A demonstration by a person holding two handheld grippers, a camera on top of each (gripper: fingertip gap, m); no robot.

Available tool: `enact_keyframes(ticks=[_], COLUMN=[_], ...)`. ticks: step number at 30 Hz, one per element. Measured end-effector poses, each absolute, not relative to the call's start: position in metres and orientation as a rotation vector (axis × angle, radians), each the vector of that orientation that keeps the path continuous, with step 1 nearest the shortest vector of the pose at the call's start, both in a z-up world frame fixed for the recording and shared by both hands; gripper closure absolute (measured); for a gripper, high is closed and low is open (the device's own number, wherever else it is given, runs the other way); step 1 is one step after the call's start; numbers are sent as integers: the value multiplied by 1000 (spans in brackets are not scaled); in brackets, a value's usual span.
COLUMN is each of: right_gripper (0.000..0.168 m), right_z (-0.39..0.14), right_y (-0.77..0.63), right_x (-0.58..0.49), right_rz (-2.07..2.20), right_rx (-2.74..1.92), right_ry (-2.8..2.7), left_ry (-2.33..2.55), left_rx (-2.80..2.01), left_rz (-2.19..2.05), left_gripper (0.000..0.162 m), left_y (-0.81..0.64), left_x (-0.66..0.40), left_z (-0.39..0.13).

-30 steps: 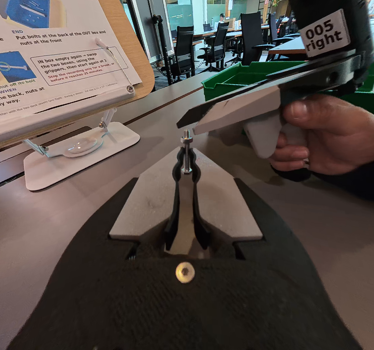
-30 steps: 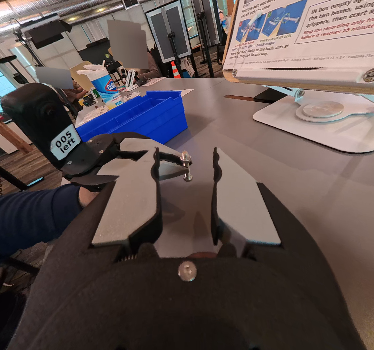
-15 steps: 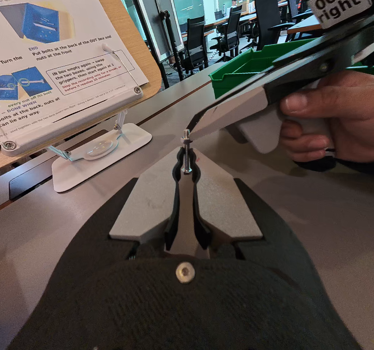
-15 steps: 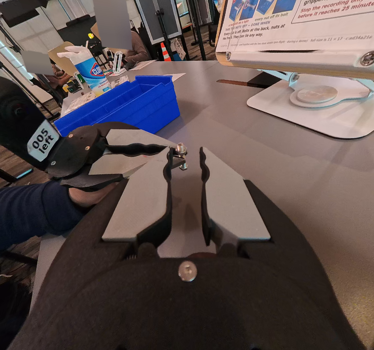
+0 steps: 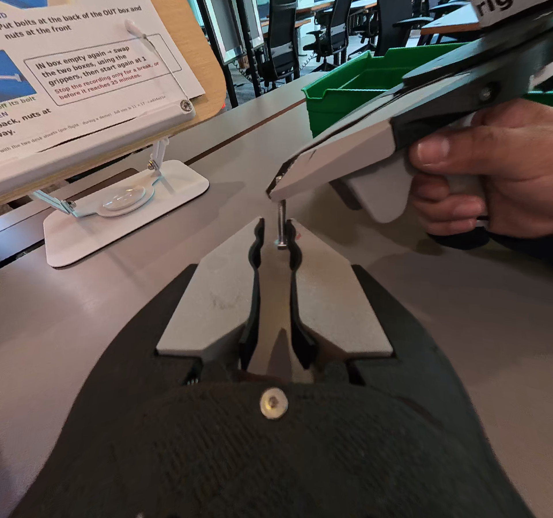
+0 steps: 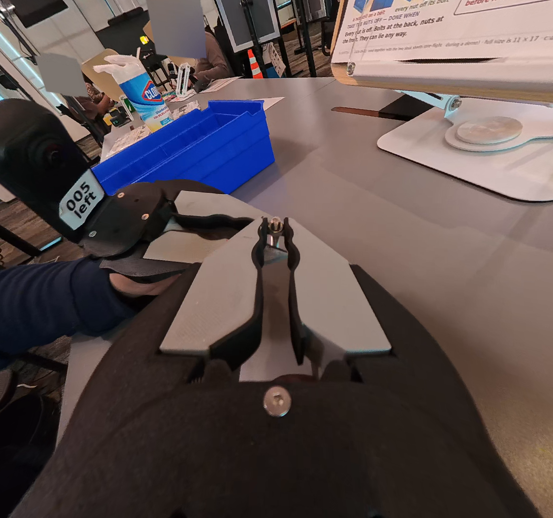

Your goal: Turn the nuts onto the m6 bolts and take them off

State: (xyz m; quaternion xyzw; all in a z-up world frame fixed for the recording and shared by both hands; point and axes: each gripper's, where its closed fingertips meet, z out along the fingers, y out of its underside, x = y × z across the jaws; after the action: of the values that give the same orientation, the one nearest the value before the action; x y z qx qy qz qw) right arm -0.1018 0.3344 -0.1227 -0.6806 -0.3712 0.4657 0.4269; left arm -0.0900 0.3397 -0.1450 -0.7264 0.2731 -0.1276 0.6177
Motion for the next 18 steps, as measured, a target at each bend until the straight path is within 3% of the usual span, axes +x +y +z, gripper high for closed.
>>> enact_keyframes(ticks=[2,8,12,18], right_gripper=[161,161,137,141], right_z=[-121,-122,-113,-118], right_y=[333,331,330,338], right_x=[-102,-104,-104,-101], right_rz=[1172,1147,1226,1172], right_rx=[-1692,-1681,-1650,-1656], right_ry=[-934,-948,-912,-902], left_ry=[640,645,583,555], left_rx=[-1653,-1681,-1680,-1664], left_rz=[-317,-364,-457,-463], left_gripper=[159,160,160,160], left_y=[337,336,336,334], left_x=[-88,-87,-90,-90], left_z=[-143,-145,-139,-133])
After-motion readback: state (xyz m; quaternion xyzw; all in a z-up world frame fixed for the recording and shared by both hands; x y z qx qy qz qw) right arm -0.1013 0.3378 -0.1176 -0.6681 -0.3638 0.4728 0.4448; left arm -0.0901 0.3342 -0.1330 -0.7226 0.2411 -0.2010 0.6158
